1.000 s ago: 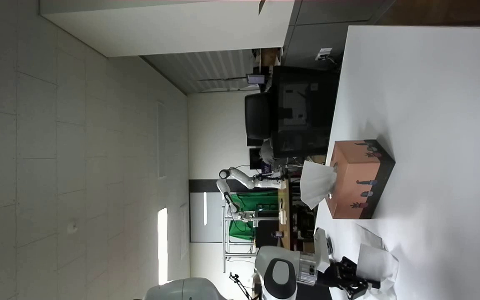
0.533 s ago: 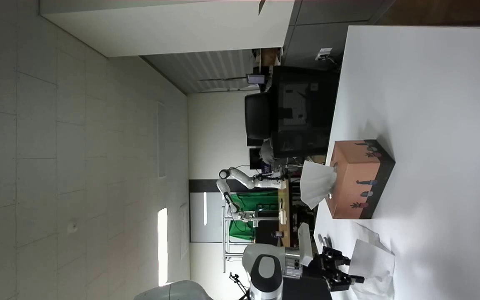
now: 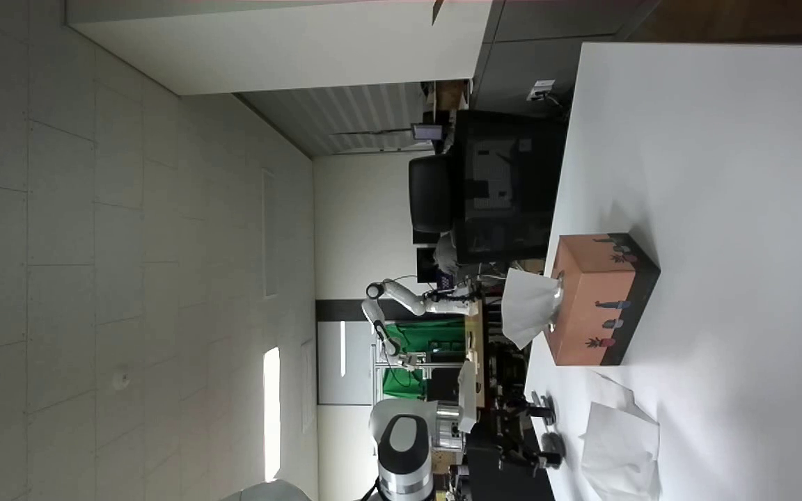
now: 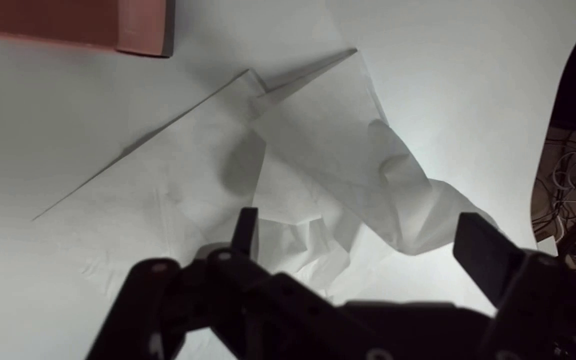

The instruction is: Pick up a piece of tissue paper from the box and put it on the table

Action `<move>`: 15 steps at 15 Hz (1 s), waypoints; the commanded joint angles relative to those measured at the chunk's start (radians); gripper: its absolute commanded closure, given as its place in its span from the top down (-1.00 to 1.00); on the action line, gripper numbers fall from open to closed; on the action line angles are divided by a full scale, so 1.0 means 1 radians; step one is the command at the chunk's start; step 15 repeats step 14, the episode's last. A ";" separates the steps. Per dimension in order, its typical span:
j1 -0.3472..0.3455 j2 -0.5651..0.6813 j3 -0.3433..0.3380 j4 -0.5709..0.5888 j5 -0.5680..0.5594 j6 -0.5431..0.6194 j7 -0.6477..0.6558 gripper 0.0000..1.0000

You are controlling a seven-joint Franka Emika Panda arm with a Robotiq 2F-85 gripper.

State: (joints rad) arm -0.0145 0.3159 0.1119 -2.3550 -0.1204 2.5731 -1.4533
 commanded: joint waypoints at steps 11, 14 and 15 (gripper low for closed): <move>-0.003 -0.021 -0.006 0.004 -0.012 -0.032 0.027 1.00; -0.003 -0.021 -0.007 0.004 -0.015 -0.033 0.029 1.00; -0.003 -0.021 -0.007 0.004 -0.015 -0.033 0.029 1.00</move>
